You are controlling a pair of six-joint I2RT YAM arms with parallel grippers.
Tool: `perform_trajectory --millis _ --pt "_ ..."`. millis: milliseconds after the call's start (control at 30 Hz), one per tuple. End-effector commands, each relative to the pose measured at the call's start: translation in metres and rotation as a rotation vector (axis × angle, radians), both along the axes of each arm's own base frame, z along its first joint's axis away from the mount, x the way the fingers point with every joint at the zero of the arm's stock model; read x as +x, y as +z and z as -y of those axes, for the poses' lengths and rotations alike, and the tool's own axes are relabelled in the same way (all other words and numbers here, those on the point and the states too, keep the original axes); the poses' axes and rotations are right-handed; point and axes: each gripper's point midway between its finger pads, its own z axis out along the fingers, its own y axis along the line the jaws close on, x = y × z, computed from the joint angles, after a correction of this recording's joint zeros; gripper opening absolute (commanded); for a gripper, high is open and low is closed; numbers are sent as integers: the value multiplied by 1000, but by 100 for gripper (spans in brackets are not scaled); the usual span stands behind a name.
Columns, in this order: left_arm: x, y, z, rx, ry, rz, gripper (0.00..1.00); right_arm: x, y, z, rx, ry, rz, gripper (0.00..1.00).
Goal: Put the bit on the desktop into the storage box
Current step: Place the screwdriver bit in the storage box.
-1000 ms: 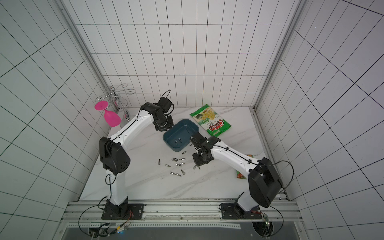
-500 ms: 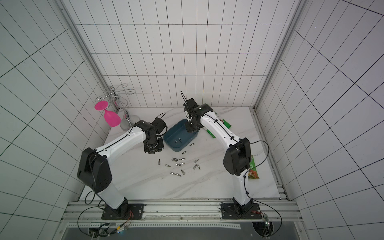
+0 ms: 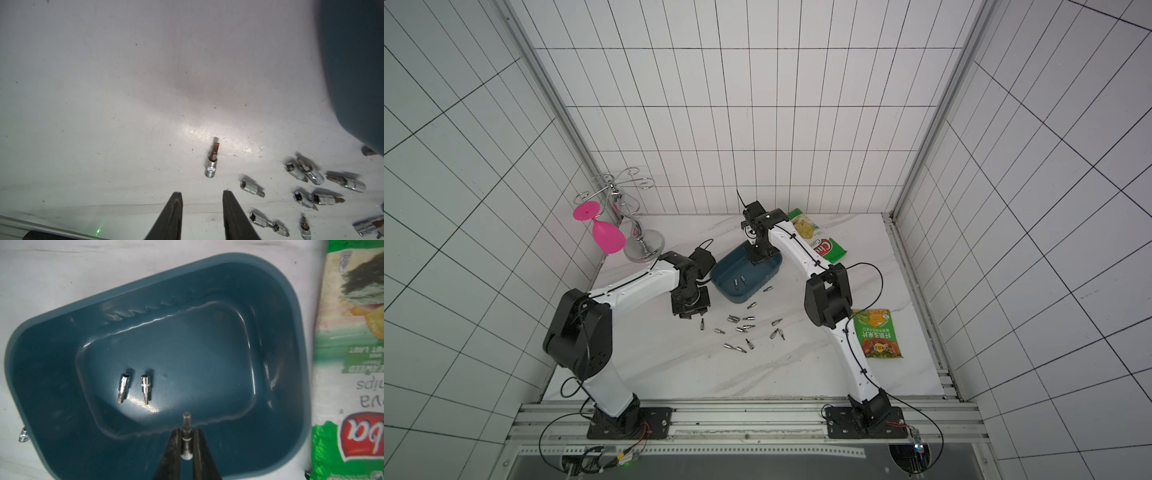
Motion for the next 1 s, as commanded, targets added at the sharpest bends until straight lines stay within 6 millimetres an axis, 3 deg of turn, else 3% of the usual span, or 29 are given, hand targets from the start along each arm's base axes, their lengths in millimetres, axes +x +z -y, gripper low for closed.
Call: perform_trajectory --millis 0,367,800,967 --pt "3 -14 6 -29 15 -7 38 8 -10 -5 26 16 -12 0" --pt "-5 -43 9 -36 9 -72 40 22 -37 -8 26 24 -15 0" --pt "-6 -49 11 -30 -5 -95 39 18 -72 -4 -5 13 -75 0" --pt "-8 -51 10 -25 -8 -106 33 17 -76 -4 -11 14 -81 0"
